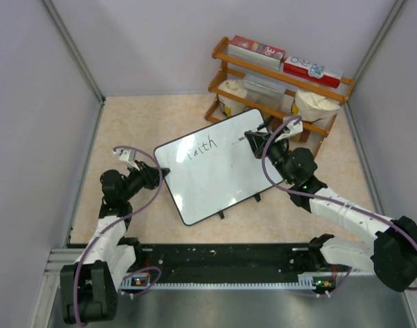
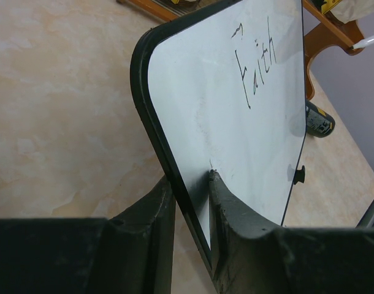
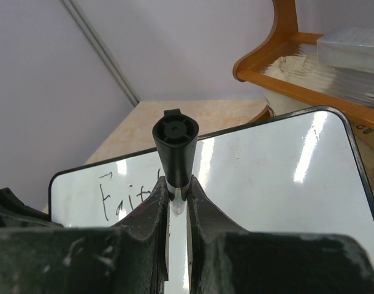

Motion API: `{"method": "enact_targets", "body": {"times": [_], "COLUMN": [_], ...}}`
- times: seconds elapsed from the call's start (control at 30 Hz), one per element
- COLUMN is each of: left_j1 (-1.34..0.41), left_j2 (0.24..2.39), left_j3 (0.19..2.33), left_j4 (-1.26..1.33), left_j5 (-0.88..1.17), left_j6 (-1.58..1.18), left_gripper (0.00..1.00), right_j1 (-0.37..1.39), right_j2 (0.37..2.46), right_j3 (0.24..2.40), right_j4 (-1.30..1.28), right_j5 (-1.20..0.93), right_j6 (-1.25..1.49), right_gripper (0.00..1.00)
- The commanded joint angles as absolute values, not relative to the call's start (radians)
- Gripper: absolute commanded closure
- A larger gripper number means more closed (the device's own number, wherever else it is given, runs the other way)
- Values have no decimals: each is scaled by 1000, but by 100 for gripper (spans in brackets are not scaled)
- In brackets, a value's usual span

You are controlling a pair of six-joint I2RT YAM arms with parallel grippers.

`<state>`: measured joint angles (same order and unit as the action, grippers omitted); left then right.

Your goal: Write a sentence on the whiteboard

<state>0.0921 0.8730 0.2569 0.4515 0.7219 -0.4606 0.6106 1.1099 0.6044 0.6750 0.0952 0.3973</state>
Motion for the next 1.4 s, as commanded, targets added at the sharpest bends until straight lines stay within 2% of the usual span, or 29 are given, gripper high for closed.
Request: {"method": "enact_targets", "body": {"times": [0.0,0.73,1.37], "left_j1": [94,94,94], "left_j2": [868,871,884], "left_j3": [244,242,244], "left_j4": [469,479,488], "left_j5": [681,687,696], "left_j6": [-359,-365,-365], "left_gripper": [100,100,100], "right_j1": [594,574,569], "right_j2": [1134,1167,1426], "right_j3": [670,719,930], "right_j4": [663,617,643], "right_j5": [64,51,25], "right_j6": [407,364,310], "right_gripper": [100,100,100]}}
